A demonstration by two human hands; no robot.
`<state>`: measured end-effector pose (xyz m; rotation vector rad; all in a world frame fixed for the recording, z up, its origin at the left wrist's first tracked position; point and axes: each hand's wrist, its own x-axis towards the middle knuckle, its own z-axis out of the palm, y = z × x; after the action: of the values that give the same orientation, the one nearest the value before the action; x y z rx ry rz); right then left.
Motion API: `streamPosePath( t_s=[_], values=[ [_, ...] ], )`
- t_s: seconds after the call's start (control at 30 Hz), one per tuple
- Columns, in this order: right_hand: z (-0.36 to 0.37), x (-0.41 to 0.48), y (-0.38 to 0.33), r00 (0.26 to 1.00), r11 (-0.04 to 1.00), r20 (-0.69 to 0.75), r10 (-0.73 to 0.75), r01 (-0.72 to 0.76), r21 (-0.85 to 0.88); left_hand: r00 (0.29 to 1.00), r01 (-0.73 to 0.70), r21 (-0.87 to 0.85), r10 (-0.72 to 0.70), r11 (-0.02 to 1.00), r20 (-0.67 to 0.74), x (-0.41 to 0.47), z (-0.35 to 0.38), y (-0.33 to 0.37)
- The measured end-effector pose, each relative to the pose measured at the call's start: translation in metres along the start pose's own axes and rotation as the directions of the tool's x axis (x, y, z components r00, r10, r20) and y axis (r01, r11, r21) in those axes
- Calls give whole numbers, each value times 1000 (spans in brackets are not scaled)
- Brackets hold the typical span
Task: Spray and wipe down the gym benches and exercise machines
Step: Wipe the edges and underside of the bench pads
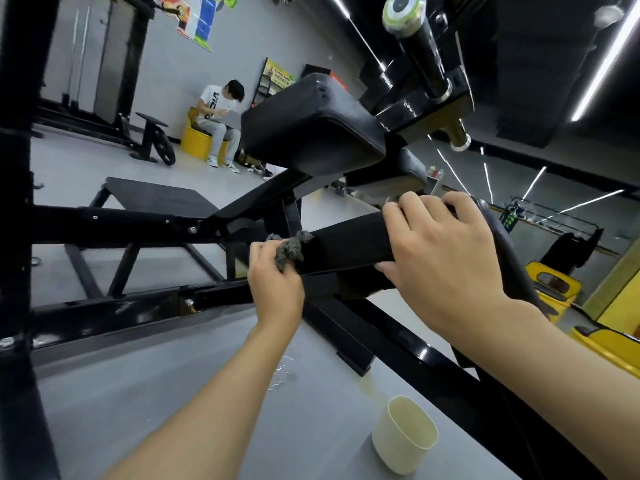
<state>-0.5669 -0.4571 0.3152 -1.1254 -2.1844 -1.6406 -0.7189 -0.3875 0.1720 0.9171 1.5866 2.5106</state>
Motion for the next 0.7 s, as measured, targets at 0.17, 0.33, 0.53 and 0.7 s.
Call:
streamPosePath(
  t_s=[0.17,0.33,0.53,0.7],
  values=[
    [4,-1,1,1000,1000,-29,-4,5,1,980,199,99,-195,975,-43,23,3,-35],
    [7,-1,1,999,1000,-42,-12,13,7,877,480,91,-475,872,-72,36,3,-32],
    [-9,1,-2,997,997,79,-26,20,71,978,141,25,-144,990,149,-18,-4,62],
    [-44,-40,10,996,969,80,47,-65,237,909,-56,-232,146,971,390,-67,-19,146]
  ],
)
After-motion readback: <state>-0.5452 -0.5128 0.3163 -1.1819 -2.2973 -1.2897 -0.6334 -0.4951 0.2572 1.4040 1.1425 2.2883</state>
